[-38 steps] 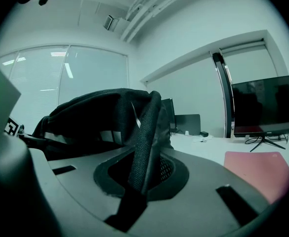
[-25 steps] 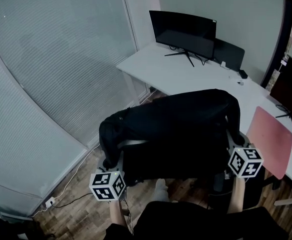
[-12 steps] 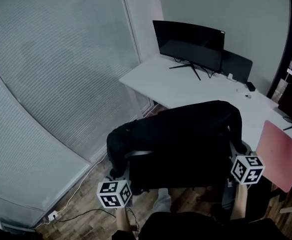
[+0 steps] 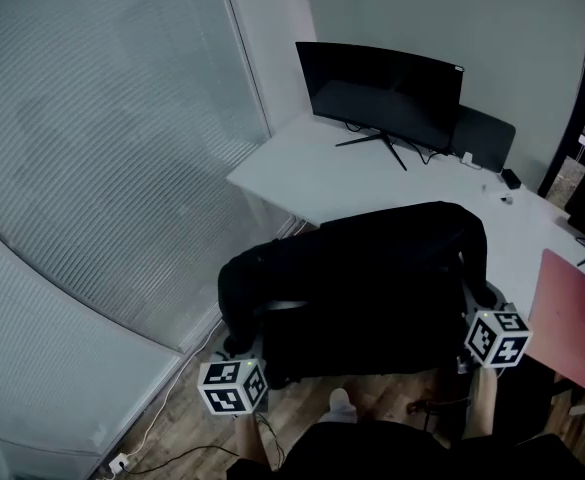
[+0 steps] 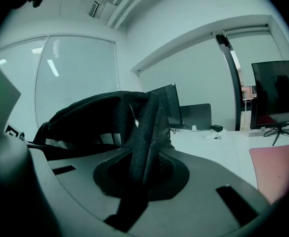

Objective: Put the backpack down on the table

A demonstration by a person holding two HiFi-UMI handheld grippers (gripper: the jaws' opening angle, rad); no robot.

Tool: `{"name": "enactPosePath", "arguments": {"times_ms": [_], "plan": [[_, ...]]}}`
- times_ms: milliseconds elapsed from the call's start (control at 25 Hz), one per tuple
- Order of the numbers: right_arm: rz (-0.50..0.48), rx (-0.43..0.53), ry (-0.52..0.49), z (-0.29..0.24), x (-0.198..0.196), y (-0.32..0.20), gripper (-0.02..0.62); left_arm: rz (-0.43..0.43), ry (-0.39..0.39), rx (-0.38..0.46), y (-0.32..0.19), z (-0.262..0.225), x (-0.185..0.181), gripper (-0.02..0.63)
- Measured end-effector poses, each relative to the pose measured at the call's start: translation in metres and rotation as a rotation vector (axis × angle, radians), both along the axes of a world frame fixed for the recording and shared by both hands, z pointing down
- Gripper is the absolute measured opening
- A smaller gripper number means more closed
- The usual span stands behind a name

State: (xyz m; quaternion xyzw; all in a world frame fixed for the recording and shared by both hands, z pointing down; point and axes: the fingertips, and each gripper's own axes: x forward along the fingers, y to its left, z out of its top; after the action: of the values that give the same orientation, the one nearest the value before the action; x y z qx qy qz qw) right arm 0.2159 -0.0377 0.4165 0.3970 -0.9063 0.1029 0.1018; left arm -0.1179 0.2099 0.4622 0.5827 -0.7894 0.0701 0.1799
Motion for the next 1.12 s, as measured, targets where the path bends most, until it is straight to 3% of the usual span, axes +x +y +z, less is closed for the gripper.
{"name": "enactPosePath", "arguments": {"times_ms": [440,1120], "plan": [[0.081,-0.013,-0.014,0.005,-0.064,-0.039,0.038,0.083,0.015,-0.007,-0.066,0.005,-0.084,0.103],[0.149,-0.04,-0.033,0.008,-0.09,-0.098,0.037,0.151,0.023,-0.027,-0.151,0.007,-0.125,0.103]]}}
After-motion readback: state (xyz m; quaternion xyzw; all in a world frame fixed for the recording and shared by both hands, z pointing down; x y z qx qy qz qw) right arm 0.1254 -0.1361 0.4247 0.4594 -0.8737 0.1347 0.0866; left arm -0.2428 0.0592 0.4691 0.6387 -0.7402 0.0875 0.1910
